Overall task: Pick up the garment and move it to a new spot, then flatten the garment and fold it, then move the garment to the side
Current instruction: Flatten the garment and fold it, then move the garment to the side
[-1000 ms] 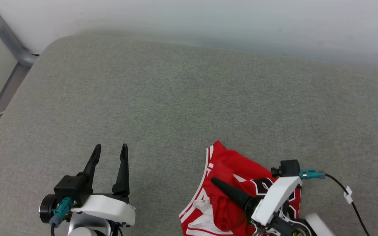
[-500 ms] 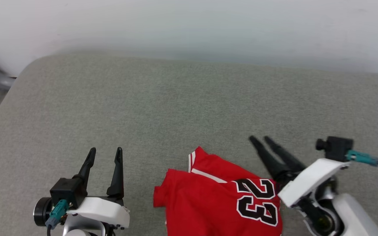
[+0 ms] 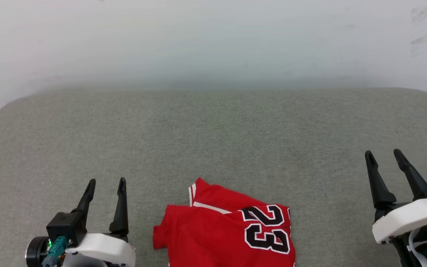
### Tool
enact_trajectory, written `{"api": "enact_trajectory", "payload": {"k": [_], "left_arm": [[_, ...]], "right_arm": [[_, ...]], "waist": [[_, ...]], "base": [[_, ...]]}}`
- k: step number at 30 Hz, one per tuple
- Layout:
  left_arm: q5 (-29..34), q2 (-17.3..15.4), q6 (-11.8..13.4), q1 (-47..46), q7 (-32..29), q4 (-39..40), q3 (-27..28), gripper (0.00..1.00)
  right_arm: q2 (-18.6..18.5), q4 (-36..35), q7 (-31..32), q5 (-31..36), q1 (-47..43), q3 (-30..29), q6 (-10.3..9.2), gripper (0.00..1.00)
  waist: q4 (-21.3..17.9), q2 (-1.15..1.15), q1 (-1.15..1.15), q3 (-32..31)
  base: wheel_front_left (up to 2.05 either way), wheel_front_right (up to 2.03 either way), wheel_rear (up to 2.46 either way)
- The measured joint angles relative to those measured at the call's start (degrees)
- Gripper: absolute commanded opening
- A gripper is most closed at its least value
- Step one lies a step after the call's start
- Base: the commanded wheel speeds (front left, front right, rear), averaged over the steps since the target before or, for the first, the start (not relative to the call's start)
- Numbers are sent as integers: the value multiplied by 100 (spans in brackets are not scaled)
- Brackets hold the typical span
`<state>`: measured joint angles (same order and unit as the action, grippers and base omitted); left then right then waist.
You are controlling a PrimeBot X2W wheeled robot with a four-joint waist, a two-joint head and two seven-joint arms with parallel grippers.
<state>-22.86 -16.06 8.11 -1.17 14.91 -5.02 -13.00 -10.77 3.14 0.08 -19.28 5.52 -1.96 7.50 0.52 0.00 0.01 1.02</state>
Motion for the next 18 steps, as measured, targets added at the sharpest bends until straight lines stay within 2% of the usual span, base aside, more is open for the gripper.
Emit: {"api": "enact_trajectory", "payload": {"k": [3, 8, 18], "left_arm": [[-7, -36, 42, 123, 0, 0, 43, 100], [-18, -77, 54, 238, 0, -9, 59, 100], [-59, -118, 134, 330, 0, -78, 121, 100]], "right_arm": [[240, -637, 191, 487, -377, -227, 0, 100], [437, -1235, 377, 839, -870, -221, 0, 100], [642, -1741, 542, 1072, -1284, -37, 0, 100]], "waist": [[-129, 0, 0, -120], [-216, 0, 0, -224], [-243, 0, 0, -265]], "base": [[0, 0, 0], [0, 0, 0], [0, 0, 0]]}}
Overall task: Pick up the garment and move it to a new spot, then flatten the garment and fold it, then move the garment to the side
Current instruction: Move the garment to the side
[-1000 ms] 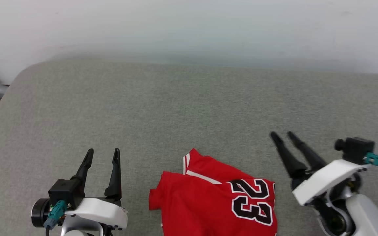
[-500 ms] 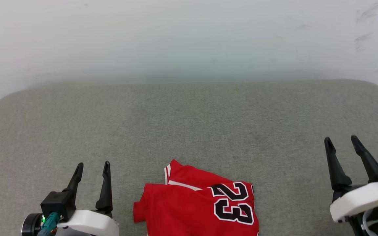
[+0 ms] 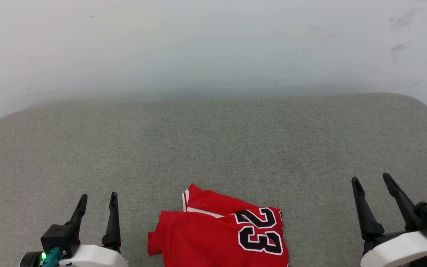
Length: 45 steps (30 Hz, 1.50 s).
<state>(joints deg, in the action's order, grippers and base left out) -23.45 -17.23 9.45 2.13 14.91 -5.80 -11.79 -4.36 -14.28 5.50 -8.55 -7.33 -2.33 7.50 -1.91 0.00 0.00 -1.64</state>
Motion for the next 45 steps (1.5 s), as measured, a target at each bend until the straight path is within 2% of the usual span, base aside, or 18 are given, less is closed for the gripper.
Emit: {"api": "enact_trajectory", "payload": {"k": [12, 16, 20, 24, 29, 35, 45], "left_arm": [[-7, -12, 64, -9, 0, 11, 40, 100], [47, 42, 89, -68, 0, 148, 81, 100], [169, 213, 82, -140, 1, 356, 103, 100], [307, 407, 25, -201, 7, 535, 164, 100], [438, 630, -89, -247, 7, 666, 293, 100], [589, 877, -252, -365, 7, 715, 417, 100], [772, 1137, -494, -497, 7, 601, 633, 100]], "right_arm": [[71, -56, 196, -153, 1, -135, 1, 100], [-2, 155, 593, -441, -19, -390, 1, 100], [-328, 427, 1212, -867, -23, -450, 0, 100], [-600, 706, 1863, -1279, -9, -225, 0, 100], [-767, 982, 2464, -1729, 62, 240, 0, 100], [-860, 1330, 2784, -2170, 388, 844, 0, 100], [-1053, 2037, 3273, -2808, 707, 1362, 1, 100]], "waist": [[88, 0, 0, 33], [203, 0, 0, 84], [384, 0, 0, 184], [600, 0, -1, 331], [873, 0, -1, 545], [1109, 0, -1, 850], [1348, 0, -1, 1232]], "base": [[0, 0, 0], [0, 0, 0], [0, 0, 0], [0, 0, 0], [0, 0, 0], [0, 0, 0], [0, 0, 0]]}}
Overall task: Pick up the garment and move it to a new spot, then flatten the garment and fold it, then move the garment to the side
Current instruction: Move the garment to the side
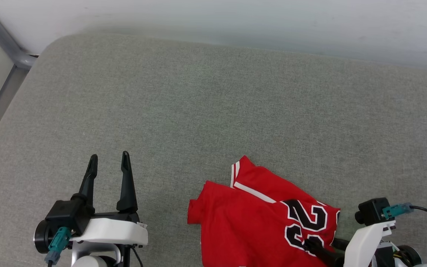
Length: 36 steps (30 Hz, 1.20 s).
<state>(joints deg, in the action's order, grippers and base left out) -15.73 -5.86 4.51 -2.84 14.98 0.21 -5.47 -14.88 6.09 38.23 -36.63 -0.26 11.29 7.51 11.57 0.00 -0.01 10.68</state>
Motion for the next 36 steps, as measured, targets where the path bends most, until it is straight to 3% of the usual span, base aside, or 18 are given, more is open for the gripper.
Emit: {"api": "enact_trajectory", "payload": {"k": [1, 4, 12, 18, 28, 36], "left_arm": [[15, 29, -16, 0, 0, -9, 20, 100], [63, 80, -70, 0, 0, -41, 71, 100], [218, 133, -185, 1, 0, -152, 202, 100], [292, 151, -241, 166, 1, -144, 272, 100], [397, 138, -397, 176, 8, 0, 302, 100], [566, 33, -485, -183, 7, 119, 177, 100]], "right_arm": [[-14, 19, 21, -37, 7, 29, 2, 100], [-20, 92, 33, -130, 27, 93, 2, 0], [-75, 166, -151, -207, 220, 226, 7, 0], [-248, 114, -207, -5, 274, -29, 3, 0], [-644, 80, 123, 352, 510, -461, 1, 0], [-814, 372, 127, 424, 1118, -446, 1, 0]], "waist": [[4, 0, 0, 7], [-16, 0, 0, -3], [-119, 0, 0, -190], [-385, 0, 1, -434], [-1434, 0, 1, -463], [-2290, 0, 1, -143]], "base": [[0, 0, 0], [0, 0, 0], [0, 0, 0], [0, 0, 0], [0, 0, 0], [0, 0, 0]]}}
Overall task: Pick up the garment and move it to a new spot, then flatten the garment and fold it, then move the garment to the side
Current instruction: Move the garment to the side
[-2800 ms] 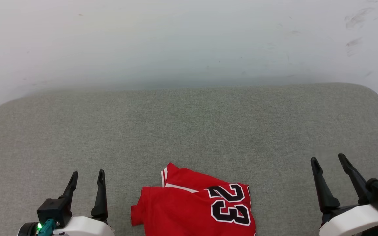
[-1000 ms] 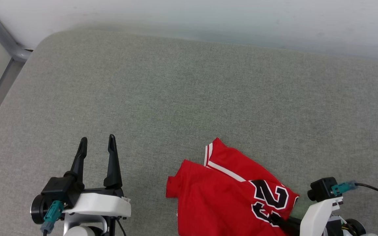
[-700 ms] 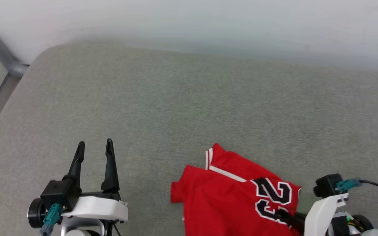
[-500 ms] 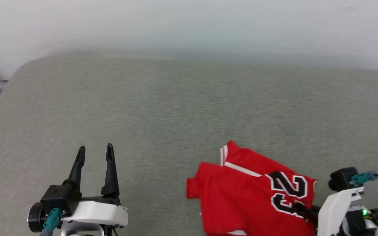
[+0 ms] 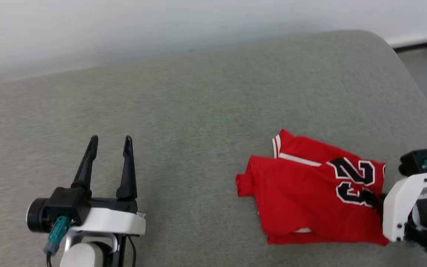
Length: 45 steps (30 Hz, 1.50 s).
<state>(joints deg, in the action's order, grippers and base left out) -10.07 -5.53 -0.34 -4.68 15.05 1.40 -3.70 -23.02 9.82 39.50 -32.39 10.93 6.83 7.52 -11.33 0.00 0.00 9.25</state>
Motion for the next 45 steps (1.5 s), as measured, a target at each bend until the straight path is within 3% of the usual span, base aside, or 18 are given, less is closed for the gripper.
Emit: {"api": "enact_trajectory", "payload": {"k": [3, 14, 25, 30, 31, 32, 33, 34, 35, 45], "left_arm": [[93, -82, -52, -255, -104, 112, -142, 100], [378, -342, -207, -1016, -480, 673, -388, 100], [591, -582, -327, -1576, -792, 1332, -637, 100], [623, -609, -364, -1741, -860, 1497, -723, 100], [623, -606, -365, -1779, -859, 1502, -738, 100], [623, -600, -365, -1816, -859, 1506, -757, 100], [623, -594, -365, -1831, -858, 1506, -773, 100], [622, -587, -366, -1853, -857, 1505, -790, 100], [620, -582, -367, -1879, -856, 1496, -808, 100], [466, -487, -316, -1848, -619, 1122, -856, 100]], "right_arm": [[-82, 364, -162, 74, 448, -82, 0, 0], [-339, 1251, -743, 354, 1846, -572, 1, 0], [-1010, 2206, -1359, 781, 3030, -1404, 0, 0], [-1073, 2594, -1683, 1139, 3315, -1685, 1, 0], [-1072, 2654, -1839, 1214, 3375, -1716, 1, 8], [-1065, 2730, -1963, 1281, 3433, -1761, 1, 24], [-1058, 2813, -2048, 1350, 3489, -1786, 1, 24], [-1042, 2902, -2168, 1430, 3521, -1830, 1, 45], [-1010, 2997, -2283, 1482, 3566, -1894, 1, 100], [-913, 3446, -3451, 2421, 3725, -2487, 1, 100]], "waist": [[-332, 0, 0, 391], [-748, 0, -1, 1632], [-709, 0, -1, 2829], [-584, 0, -1, 3179], [-562, 0, -1, 3231], [-538, 0, -1, 3276], [-517, 0, -1, 3311], [-496, 0, -1, 3338], [-477, 0, -1, 3356], [-343, 0, -1, 3061]], "base": [[0, 0, 0], [0, 0, 0], [0, 0, 0], [0, 0, 0], [0, 0, 0], [0, 0, 0], [0, 0, 0], [0, 0, 0], [0, 0, 0], [0, 0, 0]]}}
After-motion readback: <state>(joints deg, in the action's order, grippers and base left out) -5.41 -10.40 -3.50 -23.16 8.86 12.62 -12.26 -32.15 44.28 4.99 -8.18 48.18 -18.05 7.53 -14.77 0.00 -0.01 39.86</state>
